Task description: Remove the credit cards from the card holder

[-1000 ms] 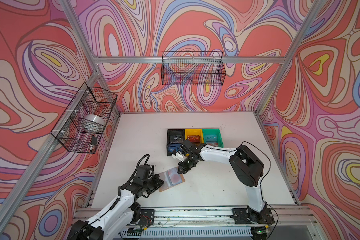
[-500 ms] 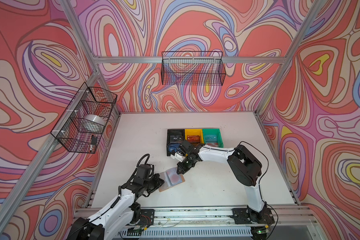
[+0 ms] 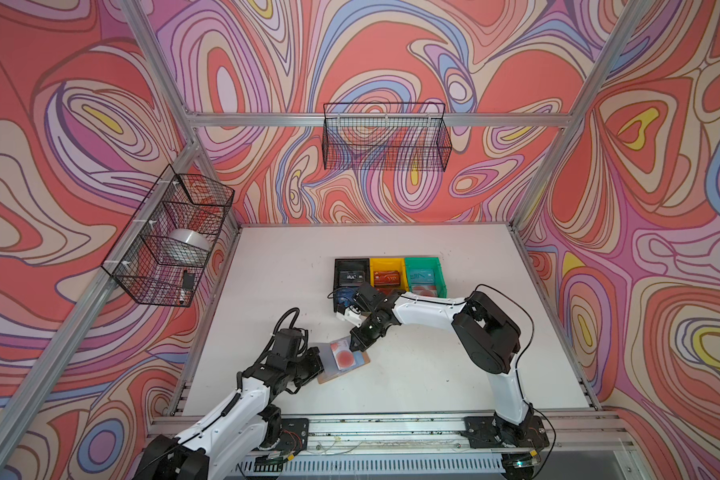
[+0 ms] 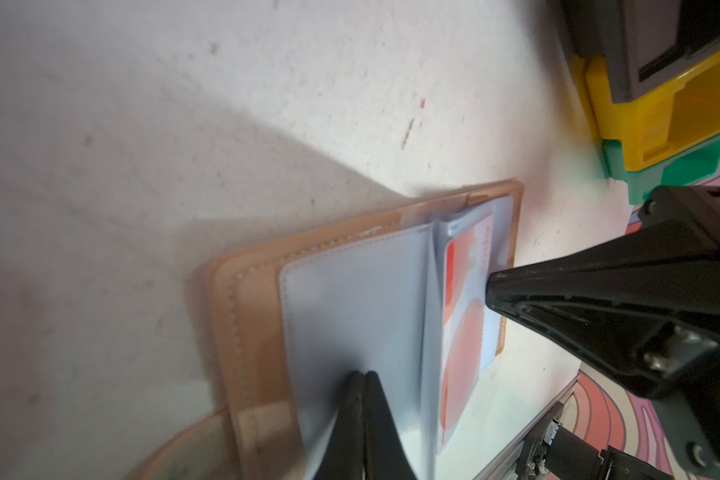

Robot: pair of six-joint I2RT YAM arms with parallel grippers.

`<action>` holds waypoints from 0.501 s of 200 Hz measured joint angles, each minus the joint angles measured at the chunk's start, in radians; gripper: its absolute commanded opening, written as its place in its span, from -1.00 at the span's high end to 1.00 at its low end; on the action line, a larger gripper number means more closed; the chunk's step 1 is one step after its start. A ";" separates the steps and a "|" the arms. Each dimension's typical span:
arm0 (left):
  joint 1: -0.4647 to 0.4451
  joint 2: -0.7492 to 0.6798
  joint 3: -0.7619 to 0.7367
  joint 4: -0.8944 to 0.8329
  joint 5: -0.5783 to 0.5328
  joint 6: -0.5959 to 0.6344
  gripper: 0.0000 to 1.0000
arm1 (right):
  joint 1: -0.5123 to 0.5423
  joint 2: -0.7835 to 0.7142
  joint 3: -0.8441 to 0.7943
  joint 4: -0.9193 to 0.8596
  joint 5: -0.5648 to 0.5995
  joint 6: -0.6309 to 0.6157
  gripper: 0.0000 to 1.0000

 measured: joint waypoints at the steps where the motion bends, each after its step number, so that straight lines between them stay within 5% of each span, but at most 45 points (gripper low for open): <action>1: 0.000 -0.002 0.001 -0.003 0.000 0.000 0.89 | 0.000 0.000 0.000 0.000 0.000 0.000 0.94; 53: 0.000 -0.233 0.164 -0.307 -0.027 0.006 0.78 | 0.000 0.000 0.001 -0.009 0.003 -0.003 0.94; 100: -0.001 -0.311 0.213 -0.353 -0.017 -0.006 0.78 | 0.000 0.000 0.001 -0.011 0.003 -0.005 0.93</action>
